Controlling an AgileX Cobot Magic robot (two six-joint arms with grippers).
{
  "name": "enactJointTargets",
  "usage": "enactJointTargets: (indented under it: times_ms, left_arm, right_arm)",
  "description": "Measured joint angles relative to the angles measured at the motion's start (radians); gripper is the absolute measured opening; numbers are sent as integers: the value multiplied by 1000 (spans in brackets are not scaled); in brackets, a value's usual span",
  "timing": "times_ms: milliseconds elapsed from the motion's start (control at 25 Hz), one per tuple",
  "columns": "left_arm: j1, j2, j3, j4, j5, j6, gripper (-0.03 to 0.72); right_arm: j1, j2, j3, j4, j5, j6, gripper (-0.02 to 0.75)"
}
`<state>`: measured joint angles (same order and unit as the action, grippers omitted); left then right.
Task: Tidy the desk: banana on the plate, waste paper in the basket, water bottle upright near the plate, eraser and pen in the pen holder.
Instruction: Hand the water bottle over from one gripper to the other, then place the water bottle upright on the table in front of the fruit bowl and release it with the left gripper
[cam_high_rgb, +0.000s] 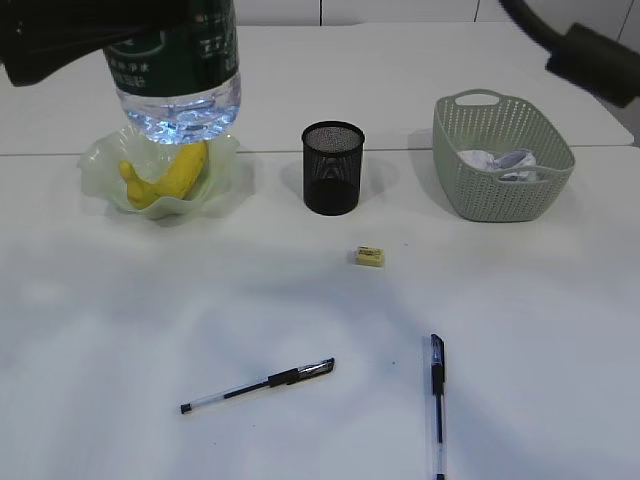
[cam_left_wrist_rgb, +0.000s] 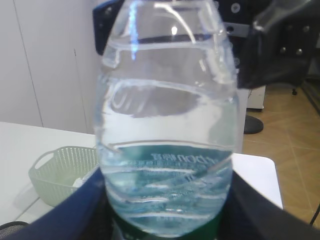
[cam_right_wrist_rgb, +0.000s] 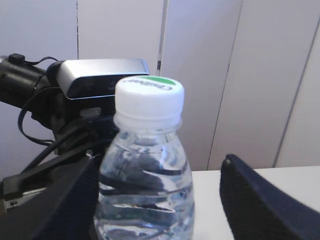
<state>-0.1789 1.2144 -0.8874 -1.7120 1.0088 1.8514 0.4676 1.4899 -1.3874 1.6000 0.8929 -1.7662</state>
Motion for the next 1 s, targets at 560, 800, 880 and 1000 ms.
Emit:
enactJointTargets:
  times_ms: [560,800,880,1000]
  left_arm:
    - [0,0,0,0,-116,0,378]
    - [0,0,0,-4,-219,11,378]
    - [0,0,0,-8,-255,17,378]
    - [0,0,0,-13,-323,28,378]
  right_arm:
    - [-56,-30,0,-267,-15,187,557]
    - [-90,-30,0,-360,-22,284,557]
    - [-112,-30,0,-384,-22,311,557]
    - [-138,-30,0,-434,-22,357,557]
